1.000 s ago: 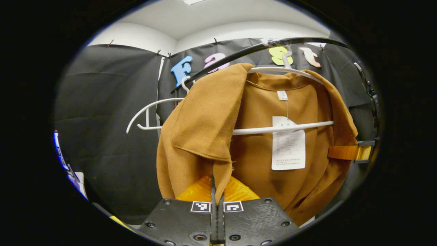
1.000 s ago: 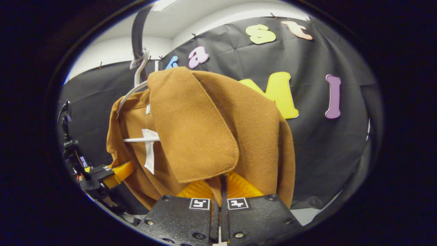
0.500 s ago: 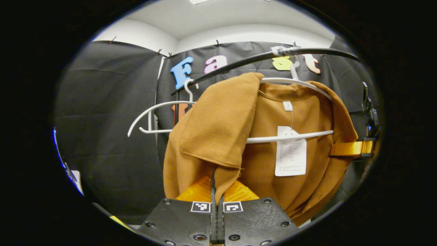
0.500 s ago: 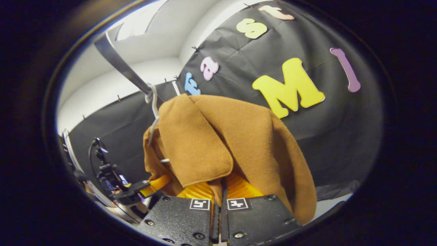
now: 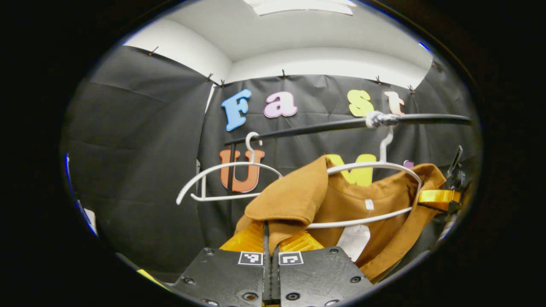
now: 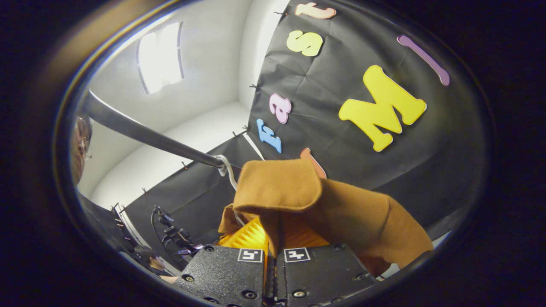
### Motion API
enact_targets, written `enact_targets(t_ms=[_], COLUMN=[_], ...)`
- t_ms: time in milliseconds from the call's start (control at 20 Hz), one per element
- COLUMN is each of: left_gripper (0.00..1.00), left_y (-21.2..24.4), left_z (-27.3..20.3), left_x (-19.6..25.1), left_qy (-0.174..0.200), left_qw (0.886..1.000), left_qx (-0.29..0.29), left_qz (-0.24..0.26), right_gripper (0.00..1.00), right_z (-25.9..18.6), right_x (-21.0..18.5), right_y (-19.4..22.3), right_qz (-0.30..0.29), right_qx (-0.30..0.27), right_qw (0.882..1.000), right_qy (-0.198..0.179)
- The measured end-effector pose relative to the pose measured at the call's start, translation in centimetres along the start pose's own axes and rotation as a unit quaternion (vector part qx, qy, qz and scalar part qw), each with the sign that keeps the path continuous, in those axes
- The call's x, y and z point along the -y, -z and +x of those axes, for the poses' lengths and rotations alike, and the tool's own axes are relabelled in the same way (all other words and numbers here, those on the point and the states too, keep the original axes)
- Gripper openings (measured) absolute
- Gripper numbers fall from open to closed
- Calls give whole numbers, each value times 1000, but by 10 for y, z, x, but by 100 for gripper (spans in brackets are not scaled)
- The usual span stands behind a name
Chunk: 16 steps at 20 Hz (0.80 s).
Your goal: Grasp the clothes on the hanger with both hands and then place them into the laundry hamper below.
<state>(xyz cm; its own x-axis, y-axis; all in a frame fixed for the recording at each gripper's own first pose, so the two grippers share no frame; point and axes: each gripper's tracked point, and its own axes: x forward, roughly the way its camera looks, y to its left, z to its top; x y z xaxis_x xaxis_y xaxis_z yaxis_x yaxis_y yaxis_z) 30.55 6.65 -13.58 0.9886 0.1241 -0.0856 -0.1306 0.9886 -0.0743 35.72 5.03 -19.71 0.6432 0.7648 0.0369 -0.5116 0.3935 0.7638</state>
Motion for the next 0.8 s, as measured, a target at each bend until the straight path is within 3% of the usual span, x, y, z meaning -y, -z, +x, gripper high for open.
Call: enact_targets(t_ms=[400, 650, 800], left_gripper=[4, 4, 4], left_y=[6, 22, 27], left_z=[5, 0, 3], left_x=[-26, -31, -37], left_qy=[-18, -24, -24], left_qw=[999, 997, 997], left_qx=[-12, -39, -46], left_qz=[-25, -54, -63], right_gripper=[5, 5, 5], right_z=[-26, -41, -40], right_x=[28, 23, 21], right_y=[-37, -47, -45], right_qz=[35, 79, 63], right_qx=[72, 100, 87], right_qw=[996, 992, 994], right_qy=[35, 16, 10])
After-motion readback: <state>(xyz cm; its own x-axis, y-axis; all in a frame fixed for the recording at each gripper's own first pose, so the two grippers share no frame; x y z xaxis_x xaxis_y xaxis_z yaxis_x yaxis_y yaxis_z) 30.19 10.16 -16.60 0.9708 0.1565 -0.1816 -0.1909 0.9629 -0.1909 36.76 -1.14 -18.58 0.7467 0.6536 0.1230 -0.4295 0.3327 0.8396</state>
